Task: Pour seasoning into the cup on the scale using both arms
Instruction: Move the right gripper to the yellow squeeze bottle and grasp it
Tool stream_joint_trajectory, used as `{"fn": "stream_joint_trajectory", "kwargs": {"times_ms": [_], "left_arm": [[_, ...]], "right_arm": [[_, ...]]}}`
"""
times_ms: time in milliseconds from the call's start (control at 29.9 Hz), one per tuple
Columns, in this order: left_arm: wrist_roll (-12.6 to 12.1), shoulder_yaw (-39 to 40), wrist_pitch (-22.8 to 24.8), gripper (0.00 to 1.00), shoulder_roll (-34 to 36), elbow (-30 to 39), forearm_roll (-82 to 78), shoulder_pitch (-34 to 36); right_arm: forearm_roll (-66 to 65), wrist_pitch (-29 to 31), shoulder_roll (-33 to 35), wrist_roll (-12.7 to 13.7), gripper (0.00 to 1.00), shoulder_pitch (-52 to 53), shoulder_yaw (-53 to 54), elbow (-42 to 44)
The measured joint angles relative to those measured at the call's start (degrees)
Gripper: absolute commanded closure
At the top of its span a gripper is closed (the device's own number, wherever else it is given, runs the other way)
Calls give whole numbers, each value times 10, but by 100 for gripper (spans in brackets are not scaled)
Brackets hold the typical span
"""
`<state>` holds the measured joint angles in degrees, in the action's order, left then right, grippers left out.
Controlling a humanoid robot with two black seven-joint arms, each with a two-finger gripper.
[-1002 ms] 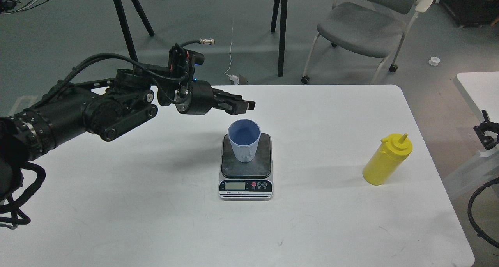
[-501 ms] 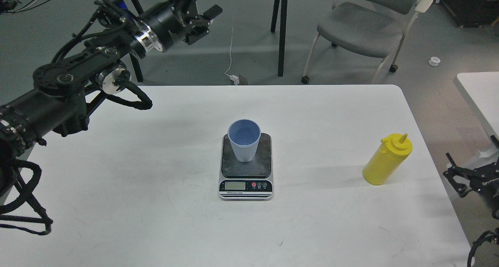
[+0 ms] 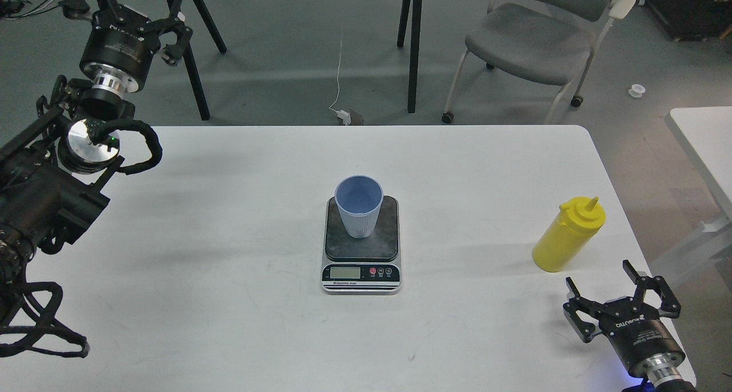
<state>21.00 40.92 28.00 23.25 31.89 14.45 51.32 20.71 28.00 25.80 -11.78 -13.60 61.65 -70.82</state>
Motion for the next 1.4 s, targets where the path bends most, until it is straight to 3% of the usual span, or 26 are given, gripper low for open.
{"fn": "stream_joint_trajectory", "kwargs": {"times_ms": [535,1002,1136,1403], "left_arm": [[0,1,0,1,11,5,-4,-10],[0,-1,0,1,30,5,-5,-14],[0,-1,0,1,32,5,-5,-14],[1,-1,0,1,32,6,-5,-20]], "right_arm": [[-1,0,-97,12,0,83,-22,86],[-1,0,-106,5,3,125,-6,125],[-1,0,-106,4,10,132,-4,125],[-1,0,-112,-11,36,188,-3,179]]}}
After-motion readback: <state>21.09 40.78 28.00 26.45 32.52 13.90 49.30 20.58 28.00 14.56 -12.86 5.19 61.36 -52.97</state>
